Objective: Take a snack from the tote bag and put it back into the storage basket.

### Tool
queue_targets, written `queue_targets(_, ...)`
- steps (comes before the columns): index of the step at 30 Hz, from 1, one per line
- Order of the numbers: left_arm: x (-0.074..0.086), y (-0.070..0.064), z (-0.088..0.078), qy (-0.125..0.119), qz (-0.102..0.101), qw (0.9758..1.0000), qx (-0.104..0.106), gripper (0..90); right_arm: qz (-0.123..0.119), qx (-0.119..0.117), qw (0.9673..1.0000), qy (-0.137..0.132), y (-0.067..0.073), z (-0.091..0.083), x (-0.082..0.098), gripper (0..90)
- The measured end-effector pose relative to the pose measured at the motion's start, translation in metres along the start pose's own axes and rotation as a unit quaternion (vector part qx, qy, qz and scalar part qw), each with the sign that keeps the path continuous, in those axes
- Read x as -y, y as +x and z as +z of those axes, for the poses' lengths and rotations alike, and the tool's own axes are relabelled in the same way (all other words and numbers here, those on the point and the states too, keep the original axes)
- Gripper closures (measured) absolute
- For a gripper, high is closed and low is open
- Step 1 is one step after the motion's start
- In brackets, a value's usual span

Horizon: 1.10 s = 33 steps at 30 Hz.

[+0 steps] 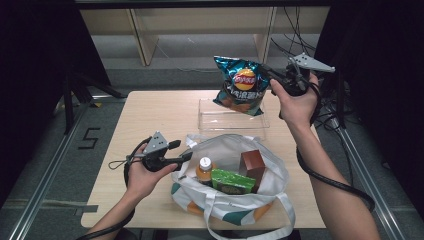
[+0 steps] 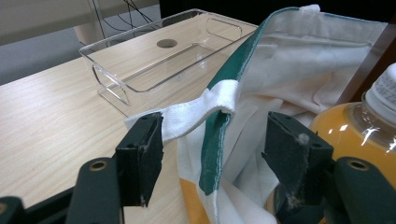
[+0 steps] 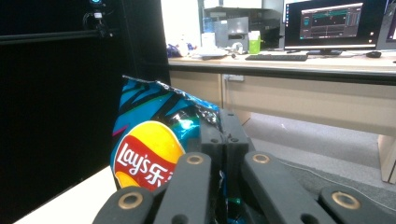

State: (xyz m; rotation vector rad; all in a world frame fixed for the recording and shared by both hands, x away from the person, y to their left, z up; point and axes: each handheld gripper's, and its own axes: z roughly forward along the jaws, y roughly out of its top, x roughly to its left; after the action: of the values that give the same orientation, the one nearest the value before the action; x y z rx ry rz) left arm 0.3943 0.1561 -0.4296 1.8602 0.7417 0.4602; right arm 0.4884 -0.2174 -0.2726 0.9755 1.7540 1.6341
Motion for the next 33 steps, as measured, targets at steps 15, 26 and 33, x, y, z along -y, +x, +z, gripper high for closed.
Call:
queue_targets(15, 0.000, 0.001, 0.000, 0.000, 0.000, 1.0000, 0.000, 36.8, 0.012, 0.003, 0.9999, 0.005, -0.002, 0.007, 0.001, 90.0)
queue_targets(26, 0.000, 0.000, 0.000, 0.002, 0.000, 1.0000, -0.002, 36.7, 0.015, 0.008, 0.9998, 0.007, -0.005, 0.013, 0.002, 90.0)
queue_targets(33, 0.000, 0.000, 0.000, 0.001, 0.000, 1.0000, -0.001, 36.8, 0.018, 0.014, 0.9997, 0.010, -0.008, 0.016, 0.003, 90.0)
